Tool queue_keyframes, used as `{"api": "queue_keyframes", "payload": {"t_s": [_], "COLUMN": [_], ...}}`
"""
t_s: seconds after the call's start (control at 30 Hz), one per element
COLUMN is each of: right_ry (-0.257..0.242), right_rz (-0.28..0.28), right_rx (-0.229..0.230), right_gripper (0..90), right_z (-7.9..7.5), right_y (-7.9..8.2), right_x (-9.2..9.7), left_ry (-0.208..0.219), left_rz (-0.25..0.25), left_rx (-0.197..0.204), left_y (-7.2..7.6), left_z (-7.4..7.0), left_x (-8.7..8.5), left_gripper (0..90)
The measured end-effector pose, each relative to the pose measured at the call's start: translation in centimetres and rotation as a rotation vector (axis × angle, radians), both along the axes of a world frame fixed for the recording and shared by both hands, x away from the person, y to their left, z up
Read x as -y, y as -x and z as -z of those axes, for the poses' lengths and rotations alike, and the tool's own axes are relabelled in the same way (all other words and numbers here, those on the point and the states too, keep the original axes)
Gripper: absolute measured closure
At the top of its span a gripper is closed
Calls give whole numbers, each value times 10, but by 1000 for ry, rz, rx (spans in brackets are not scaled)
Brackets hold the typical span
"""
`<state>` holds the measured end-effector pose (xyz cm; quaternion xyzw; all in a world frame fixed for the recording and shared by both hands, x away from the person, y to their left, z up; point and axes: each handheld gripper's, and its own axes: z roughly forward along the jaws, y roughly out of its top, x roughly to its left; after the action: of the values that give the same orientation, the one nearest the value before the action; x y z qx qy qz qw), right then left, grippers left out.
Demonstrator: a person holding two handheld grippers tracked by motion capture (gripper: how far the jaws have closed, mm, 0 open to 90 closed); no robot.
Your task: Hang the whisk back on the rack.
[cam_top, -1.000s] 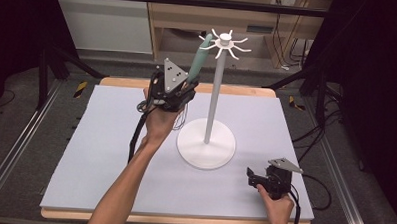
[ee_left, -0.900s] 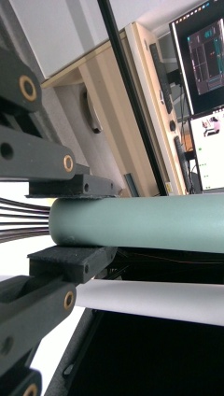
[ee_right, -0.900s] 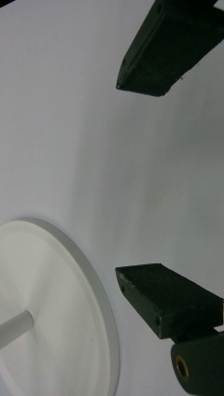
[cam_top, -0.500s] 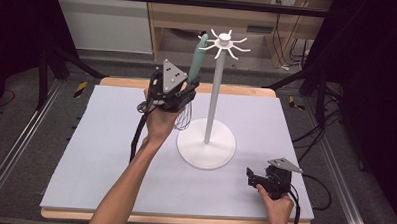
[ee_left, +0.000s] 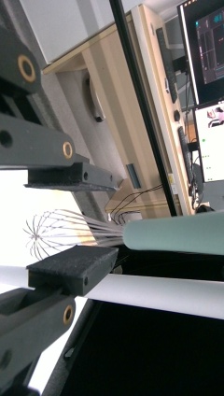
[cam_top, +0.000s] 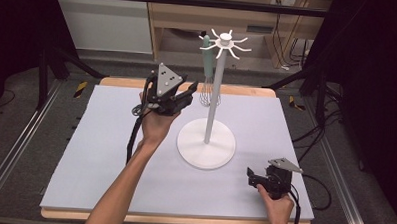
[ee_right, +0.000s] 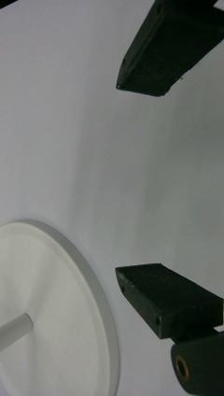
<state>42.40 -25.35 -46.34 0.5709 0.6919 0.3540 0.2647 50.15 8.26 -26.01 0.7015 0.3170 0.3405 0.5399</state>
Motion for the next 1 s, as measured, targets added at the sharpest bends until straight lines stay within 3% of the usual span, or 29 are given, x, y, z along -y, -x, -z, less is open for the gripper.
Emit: {"api": "queue_keyframes", "payload": {"t_s": [0.23,0.73,1.0], "right_ry": [7,3,9], "right_rz": [3,12,15], "right_rx": [2,-2,0], "right_gripper": [98,98,98], "right_z": [1,2,2], "right_y": [0,0,0], "right_x": [1,0,2], "left_ry": [-10,-6,-53], "left_rz": [24,15,-20], "left_rx": [-33,-124,-186], "left_y": [12,40,52], "left_z": [18,77,115], "left_x": [-19,-76,-98], "left_gripper": [548,455,434]}}
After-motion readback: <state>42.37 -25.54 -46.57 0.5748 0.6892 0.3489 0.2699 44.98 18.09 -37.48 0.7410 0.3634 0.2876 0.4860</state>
